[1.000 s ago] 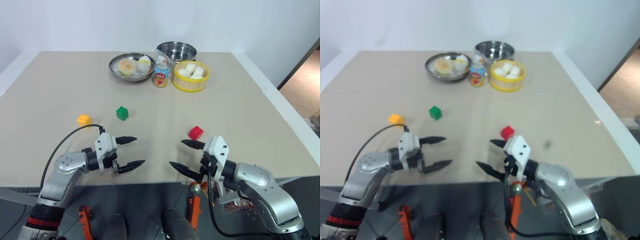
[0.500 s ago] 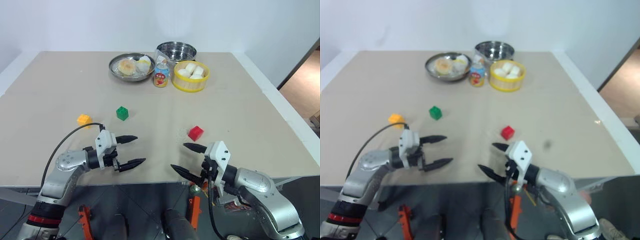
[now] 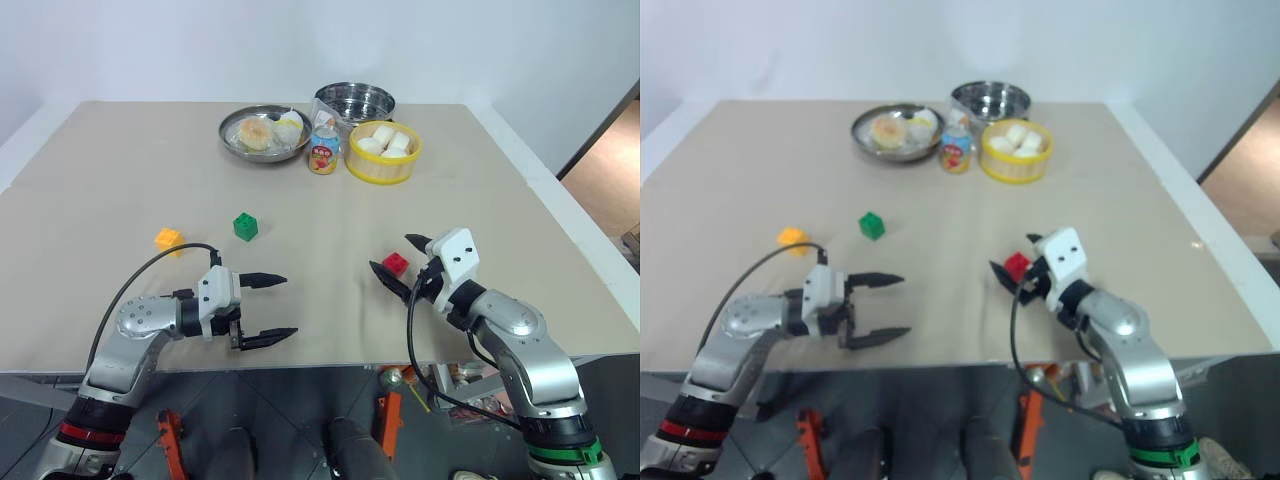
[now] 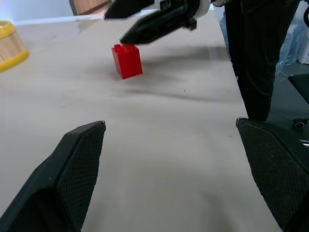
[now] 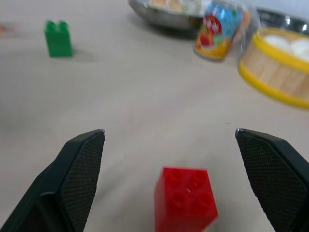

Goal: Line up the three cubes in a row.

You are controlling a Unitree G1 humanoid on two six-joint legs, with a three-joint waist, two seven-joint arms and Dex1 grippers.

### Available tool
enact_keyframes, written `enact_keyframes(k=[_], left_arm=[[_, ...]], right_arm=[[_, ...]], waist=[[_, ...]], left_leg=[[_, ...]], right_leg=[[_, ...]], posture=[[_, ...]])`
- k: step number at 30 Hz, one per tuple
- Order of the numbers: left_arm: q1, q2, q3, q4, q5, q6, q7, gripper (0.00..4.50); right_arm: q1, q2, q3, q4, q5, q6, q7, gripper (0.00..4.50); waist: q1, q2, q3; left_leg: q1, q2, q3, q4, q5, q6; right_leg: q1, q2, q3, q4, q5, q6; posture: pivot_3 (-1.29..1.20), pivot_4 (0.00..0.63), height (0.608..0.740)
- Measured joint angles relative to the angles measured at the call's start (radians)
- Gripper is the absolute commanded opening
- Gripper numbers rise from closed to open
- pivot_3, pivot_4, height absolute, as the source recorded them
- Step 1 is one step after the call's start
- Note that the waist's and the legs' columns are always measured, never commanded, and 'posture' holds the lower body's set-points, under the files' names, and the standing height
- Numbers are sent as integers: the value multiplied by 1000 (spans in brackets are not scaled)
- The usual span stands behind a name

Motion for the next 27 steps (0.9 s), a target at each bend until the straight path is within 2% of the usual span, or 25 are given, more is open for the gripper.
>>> enact_keyframes(k=[6,11,13,14,15,16,23,26,27], left_arm=[[-1,0,-1,-30,0,11,11,4479],[0,2,-1,-43,0,31,29,4500],[1,4,-1,-58,0,38,34,4500],[3,5,-1,-67,0,43,35,4500],[3,5,-1,-68,0,43,35,4500],[4,7,-1,-69,0,45,37,4500],[14,16,-1,-73,1,51,47,4500],[21,18,1,-73,1,52,53,4500],[26,18,2,-72,1,52,58,4500]], right_arm=[[-29,0,-6,52,13,109,-6,4500],[-31,11,-9,55,34,174,-7,2954],[-36,13,-9,59,40,179,-7,2252],[-42,14,-9,60,41,181,-8,1710],[-43,14,-9,60,41,181,-8,1615],[-46,15,-9,60,41,182,-9,1240],[-60,18,-9,69,39,187,-13,1225],[-142,-8,18,87,36,185,38,1225],[-209,-14,38,100,41,181,80,1225]], waist=[[0,0,0],[0,0,0],[0,0,0],[0,0,0],[0,0,0],[0,0,0],[0,0,0],[-5,2,1],[-9,3,2]], left_leg=[[0,0,0,0,0,0],[0,0,0,0,0,0],[0,0,0,1,0,0],[0,0,0,0,0,0],[0,0,0,0,0,0],[0,0,0,0,0,0],[0,0,0,1,0,0],[0,0,1,1,0,0],[1,0,1,1,0,0]], right_leg=[[0,0,0,0,0,0],[0,0,0,0,0,0],[0,0,0,0,0,0],[0,0,0,0,0,0],[0,0,0,0,0,0],[0,0,0,0,0,0],[0,0,0,0,0,0],[0,0,1,0,1,0],[0,1,2,0,1,0]], posture=[[0,150,740],[0,150,740],[0,150,740],[0,150,740],[0,150,740],[0,150,740],[0,150,740],[0,150,740],[0,150,740]])
